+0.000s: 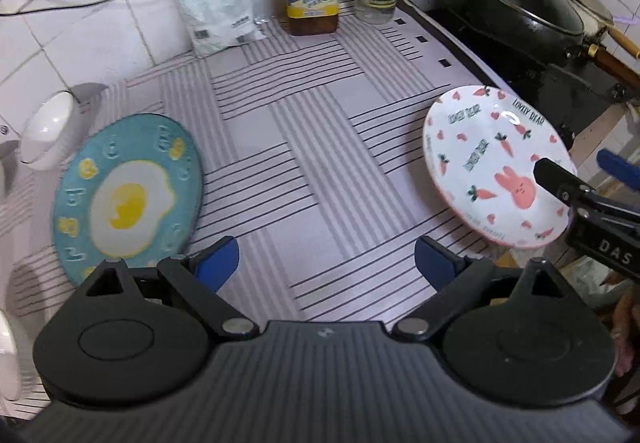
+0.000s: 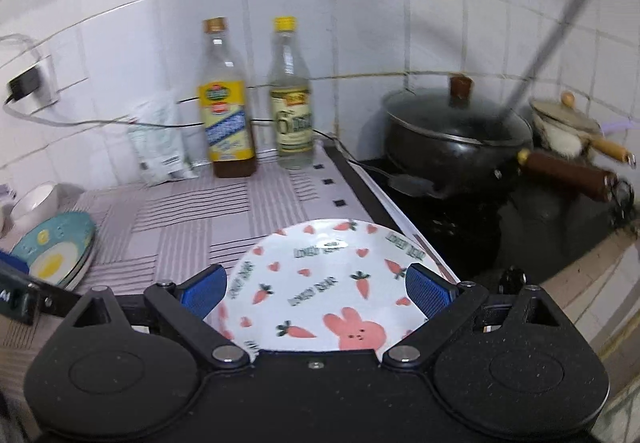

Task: Organize plates and bowls
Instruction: 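Close both grippers on the rim of the pink bunny plate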

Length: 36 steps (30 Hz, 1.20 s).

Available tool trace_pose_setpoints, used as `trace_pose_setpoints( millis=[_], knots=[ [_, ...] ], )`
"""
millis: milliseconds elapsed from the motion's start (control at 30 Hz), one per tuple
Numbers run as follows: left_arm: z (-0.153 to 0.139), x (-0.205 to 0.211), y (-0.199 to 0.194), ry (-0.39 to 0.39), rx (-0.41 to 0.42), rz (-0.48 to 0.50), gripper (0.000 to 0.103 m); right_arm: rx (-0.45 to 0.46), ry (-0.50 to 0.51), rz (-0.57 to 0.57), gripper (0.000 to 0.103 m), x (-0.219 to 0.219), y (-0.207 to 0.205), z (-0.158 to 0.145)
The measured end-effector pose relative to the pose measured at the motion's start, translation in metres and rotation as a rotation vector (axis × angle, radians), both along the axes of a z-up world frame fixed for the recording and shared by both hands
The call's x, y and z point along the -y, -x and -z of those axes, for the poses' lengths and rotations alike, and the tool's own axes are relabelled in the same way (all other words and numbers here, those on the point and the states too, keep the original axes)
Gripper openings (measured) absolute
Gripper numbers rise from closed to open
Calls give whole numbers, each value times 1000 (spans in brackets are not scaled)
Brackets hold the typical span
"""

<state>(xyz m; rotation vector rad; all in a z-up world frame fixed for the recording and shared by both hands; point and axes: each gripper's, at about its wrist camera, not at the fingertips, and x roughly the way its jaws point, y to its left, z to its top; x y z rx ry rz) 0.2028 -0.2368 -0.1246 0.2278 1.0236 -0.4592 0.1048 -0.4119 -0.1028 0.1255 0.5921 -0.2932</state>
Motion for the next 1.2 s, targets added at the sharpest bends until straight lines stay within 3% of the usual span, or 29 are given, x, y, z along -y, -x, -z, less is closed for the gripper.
trace_pose_setpoints(
  millis=[233, 367, 433, 667, 733, 867, 967, 1033, 1067, 1200],
  knots=[
    [25, 29, -15, 63, -29, -25, 92, 0, -34, 79, 96, 34, -9, 26],
    [43, 47, -22, 81, -30, -16, 89, -18, -4, 117, 95, 42, -13, 41],
    [50, 56, -23, 64, -27, 5, 76, -21, 5, 130, 93, 45, -13, 48],
    [59, 71, -24, 94, -39, 48, 72, -49, 18, 138, 83, 55, -13, 67],
    [60, 72, -27, 112, -63, 41, 66, -46, -2, 143, 82, 58, -11, 71],
    [65, 73, -31, 156, -125, 38, 53, -30, -48, 161, 62, 64, -10, 76],
    [67, 77, -31, 184, -153, 57, 38, -13, -60, 187, 47, 68, -5, 78],
    [69, 80, -30, 203, -157, 70, 28, -16, -90, 204, 35, 73, -3, 79],
    [71, 82, -29, 202, -145, 80, 27, -18, -107, 210, 29, 76, -2, 80],
    [76, 87, -30, 233, -174, 72, 18, 0, -150, 200, 28, 82, 1, 84]
  ],
)
